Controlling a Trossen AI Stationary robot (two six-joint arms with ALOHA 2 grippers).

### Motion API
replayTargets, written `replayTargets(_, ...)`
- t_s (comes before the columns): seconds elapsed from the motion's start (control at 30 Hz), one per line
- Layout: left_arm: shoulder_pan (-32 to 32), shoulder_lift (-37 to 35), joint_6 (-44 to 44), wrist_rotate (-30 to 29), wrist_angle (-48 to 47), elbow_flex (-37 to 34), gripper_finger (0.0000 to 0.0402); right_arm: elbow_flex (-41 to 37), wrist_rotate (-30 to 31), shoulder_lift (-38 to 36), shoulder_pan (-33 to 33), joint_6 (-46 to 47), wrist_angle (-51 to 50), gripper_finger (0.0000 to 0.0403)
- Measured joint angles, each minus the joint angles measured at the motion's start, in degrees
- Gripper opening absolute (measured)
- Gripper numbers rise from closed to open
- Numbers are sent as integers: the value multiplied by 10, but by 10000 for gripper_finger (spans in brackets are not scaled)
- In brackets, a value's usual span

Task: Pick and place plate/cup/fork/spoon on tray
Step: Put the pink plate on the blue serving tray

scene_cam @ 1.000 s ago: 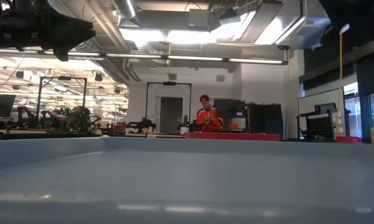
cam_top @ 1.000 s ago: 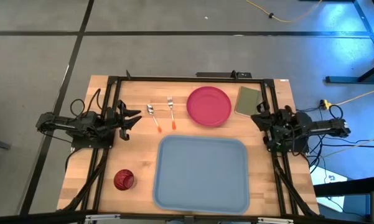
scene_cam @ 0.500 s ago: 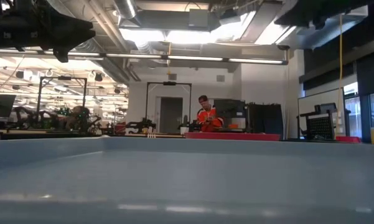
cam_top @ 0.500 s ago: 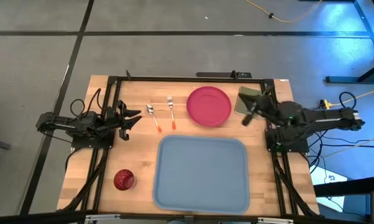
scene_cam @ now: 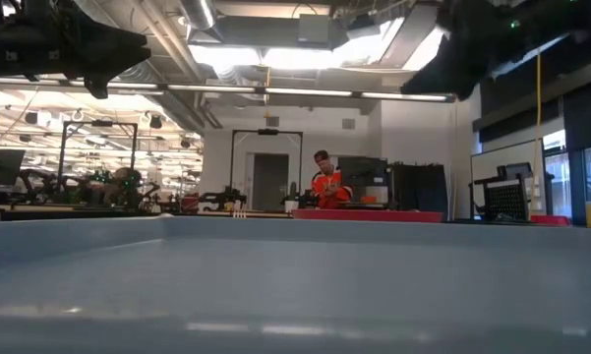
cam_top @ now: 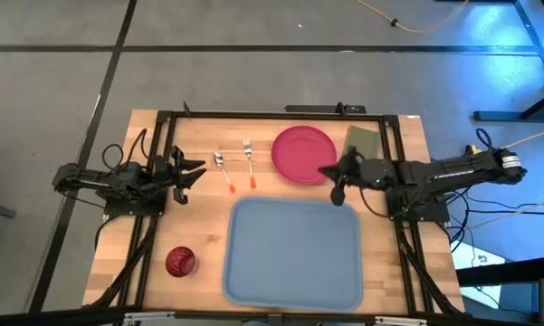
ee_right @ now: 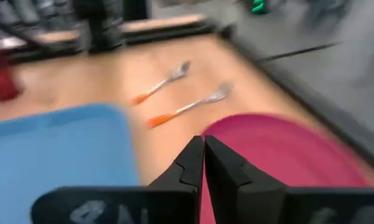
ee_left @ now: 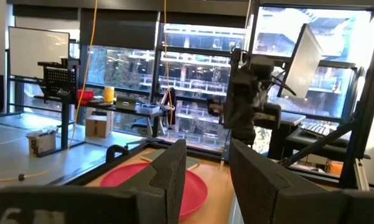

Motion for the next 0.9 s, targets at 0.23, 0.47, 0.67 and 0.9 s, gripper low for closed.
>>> replayTargets(0.23, 0, 0, 0, 0, 0, 0, 115, 104, -140, 100, -86, 30, -160, 20)
replayTargets(0.47, 0, 0, 0, 0, 0, 0, 115, 169, -253, 210, -116, -44, -216, 20)
replayTargets(0.67, 0, 0, 0, 0, 0, 0, 115, 164, -260, 258, -116, -71, -216, 22)
replayTargets(0.9, 0, 0, 0, 0, 0, 0, 115, 164, -256, 261, -116, -73, -190, 34)
